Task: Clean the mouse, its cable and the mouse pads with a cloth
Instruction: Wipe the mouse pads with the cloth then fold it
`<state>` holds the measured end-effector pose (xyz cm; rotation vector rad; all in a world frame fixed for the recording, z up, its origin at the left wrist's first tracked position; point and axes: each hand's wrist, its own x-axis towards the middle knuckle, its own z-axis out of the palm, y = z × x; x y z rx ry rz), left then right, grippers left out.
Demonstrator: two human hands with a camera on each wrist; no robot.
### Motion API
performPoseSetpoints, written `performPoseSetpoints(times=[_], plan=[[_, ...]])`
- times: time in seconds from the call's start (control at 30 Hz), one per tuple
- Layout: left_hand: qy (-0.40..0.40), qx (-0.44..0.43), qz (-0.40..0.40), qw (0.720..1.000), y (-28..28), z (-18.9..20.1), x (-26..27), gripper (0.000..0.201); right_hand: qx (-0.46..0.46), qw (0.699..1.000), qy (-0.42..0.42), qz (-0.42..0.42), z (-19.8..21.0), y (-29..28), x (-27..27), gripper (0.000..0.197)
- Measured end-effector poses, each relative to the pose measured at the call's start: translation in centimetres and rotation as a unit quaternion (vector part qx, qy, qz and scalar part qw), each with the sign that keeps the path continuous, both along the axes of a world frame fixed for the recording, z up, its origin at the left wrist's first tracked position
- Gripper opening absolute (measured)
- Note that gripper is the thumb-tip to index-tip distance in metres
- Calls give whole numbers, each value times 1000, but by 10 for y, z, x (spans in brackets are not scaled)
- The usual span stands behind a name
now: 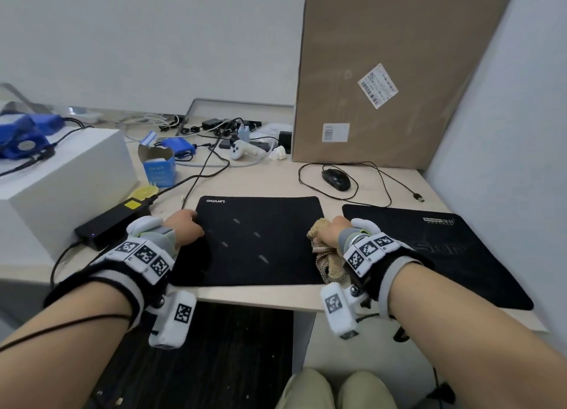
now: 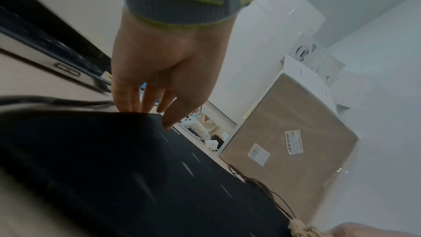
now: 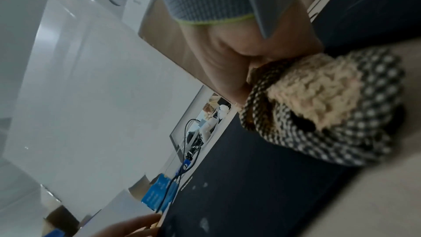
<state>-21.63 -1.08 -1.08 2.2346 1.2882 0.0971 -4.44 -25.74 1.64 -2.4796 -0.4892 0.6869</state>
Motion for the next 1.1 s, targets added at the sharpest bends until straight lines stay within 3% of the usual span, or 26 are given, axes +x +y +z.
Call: performPoseSetpoints(times=[0.4,0.47,0.57,0.7,0.77,0.9,0.97,1.1], plan=[[-27,-16,-42,999,-9,2,12,58,-33,999,-15,31,13,-14,4,42],[-20,-19,-50,998,-10,1,11,57,-54,996,-60,36,14,-19,3,39],[-8,-23,-66,998,-6,-2,5,58,-92,974,-198,53,10,-21,2,37],[31,-2,-105,994,-1,1,-1,61,-56,959,-203,190,-9,-7,-11,66],[66,14,-134,989,-2,3,-3,64,-78,945,-194,253,-24,0,-20,70],[110,45,-173,978,1,6,-8,63,-119,888,-285,340,-41,7,-27,66],[121,52,-185,974,2,10,-8,64,-110,858,-277,417,-40,2,-29,59],[144,63,-202,967,4,15,-4,68,-125,829,-226,495,-36,-4,-38,56]])
